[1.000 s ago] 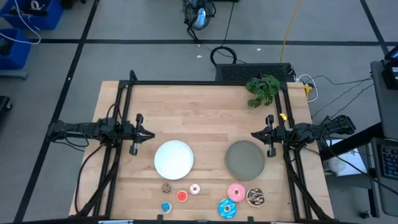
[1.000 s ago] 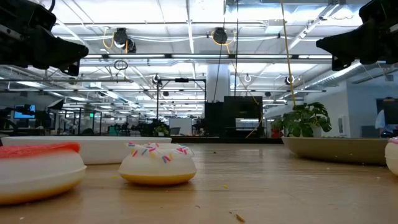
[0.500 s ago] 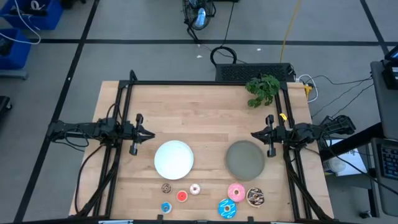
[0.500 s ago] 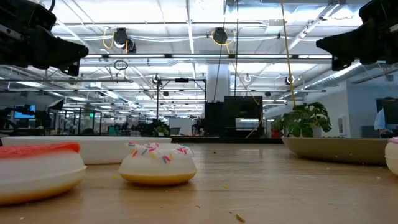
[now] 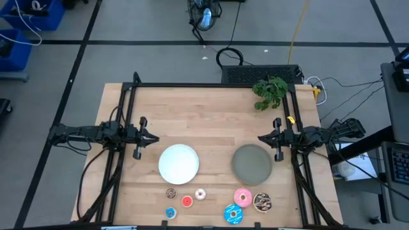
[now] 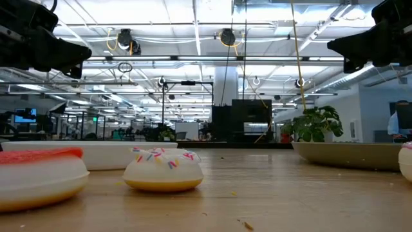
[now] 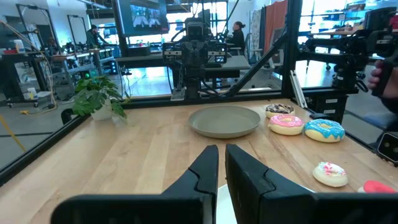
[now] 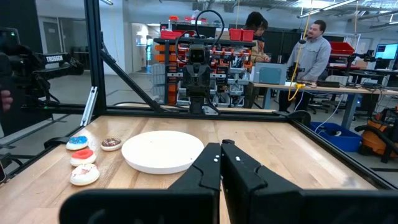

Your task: Pick & Place donuts

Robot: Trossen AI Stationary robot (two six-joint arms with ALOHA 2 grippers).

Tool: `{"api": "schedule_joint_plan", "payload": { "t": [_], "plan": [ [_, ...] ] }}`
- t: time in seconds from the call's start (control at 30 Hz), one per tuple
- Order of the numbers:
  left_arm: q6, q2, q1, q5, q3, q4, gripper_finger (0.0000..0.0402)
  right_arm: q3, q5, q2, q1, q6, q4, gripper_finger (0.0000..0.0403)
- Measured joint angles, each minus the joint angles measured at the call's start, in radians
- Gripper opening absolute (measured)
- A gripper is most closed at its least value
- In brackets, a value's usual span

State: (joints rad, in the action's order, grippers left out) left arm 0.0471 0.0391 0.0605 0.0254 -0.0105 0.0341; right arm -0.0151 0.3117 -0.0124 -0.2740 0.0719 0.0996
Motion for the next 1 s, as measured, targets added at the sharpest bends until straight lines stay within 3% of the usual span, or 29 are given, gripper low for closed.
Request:
{"api": "schedule_joint_plan", "payload": {
  "t": [1.0],
  "plan": [
    [-0.007, 0.0, 0.0, -0.001, 0.0, 0.084, 0.0037, 0.0, 0.0, 0.0, 0.0, -0.007, 0.001, 0.0]
  ]
}}
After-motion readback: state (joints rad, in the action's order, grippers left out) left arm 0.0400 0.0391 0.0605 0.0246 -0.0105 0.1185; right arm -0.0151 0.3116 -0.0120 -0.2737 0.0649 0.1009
